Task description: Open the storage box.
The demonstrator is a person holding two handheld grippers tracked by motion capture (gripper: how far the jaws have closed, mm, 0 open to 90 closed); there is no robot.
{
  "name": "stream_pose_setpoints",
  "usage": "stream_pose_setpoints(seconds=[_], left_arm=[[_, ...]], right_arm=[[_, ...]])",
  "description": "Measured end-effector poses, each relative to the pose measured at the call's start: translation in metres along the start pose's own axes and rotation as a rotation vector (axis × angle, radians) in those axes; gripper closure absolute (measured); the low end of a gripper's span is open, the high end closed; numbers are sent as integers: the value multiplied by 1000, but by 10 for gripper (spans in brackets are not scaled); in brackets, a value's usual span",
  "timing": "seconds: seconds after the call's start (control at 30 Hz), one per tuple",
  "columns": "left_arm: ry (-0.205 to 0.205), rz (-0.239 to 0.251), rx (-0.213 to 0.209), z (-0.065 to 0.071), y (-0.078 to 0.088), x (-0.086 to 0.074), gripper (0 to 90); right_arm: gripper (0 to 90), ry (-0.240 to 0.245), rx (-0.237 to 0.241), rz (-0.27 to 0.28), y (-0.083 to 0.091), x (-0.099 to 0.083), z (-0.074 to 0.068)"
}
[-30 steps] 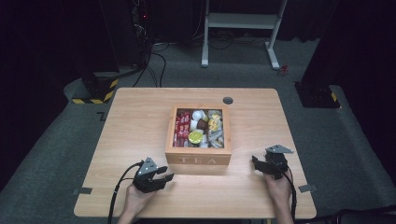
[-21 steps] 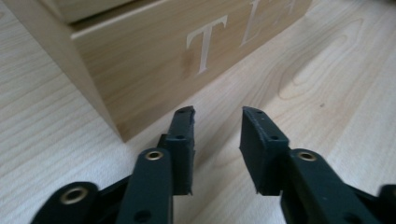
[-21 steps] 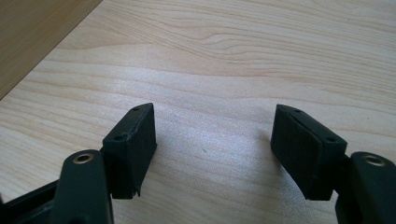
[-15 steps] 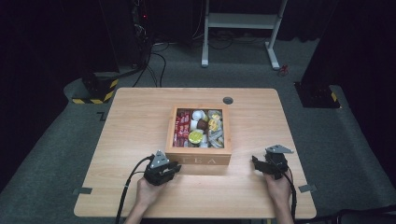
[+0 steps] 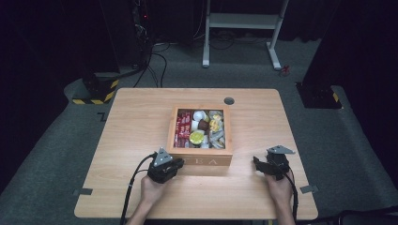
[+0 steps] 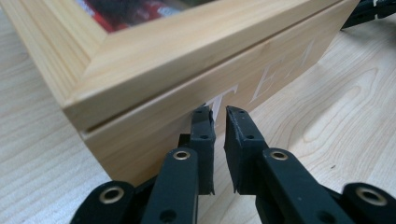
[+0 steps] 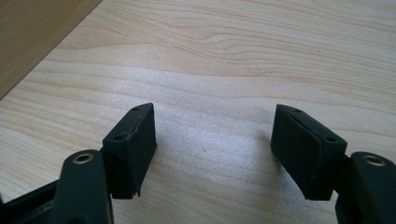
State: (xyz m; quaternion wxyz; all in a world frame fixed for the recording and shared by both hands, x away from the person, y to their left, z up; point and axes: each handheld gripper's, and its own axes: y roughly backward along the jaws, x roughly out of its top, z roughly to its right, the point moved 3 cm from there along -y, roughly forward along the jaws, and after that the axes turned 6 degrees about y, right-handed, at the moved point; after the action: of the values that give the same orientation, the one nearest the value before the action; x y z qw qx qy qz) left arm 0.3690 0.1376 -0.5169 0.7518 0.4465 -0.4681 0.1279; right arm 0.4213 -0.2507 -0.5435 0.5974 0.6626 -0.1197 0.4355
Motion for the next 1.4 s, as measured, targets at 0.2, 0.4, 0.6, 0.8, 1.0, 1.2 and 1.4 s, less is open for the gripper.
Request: stream_pose_setpoints(seconds=[0.2,0.4,0.6,0.8,1.0,1.2,1.4], left_arm=[[-4,17,-1,4,3,9,855],[16,17,-6,4,4,12,887],[21,22,-3,4,5,16,899],[20,22,-5,5,4,18,900],[7,36,2,8,5,22,900],[10,41,2,8,5,24,900],[-3,53,10,10,8,33,900]], right_arm=[[311,0,0,0,0,0,0],[311,-2,0,-1,0,0,0],[311,-1,0,0,0,0,0],[312,-2,0,-1,0,0,0],[311,-2,0,-1,0,0,0],[311,1,1,1,0,0,0],[311,-3,0,0,0,0,0]])
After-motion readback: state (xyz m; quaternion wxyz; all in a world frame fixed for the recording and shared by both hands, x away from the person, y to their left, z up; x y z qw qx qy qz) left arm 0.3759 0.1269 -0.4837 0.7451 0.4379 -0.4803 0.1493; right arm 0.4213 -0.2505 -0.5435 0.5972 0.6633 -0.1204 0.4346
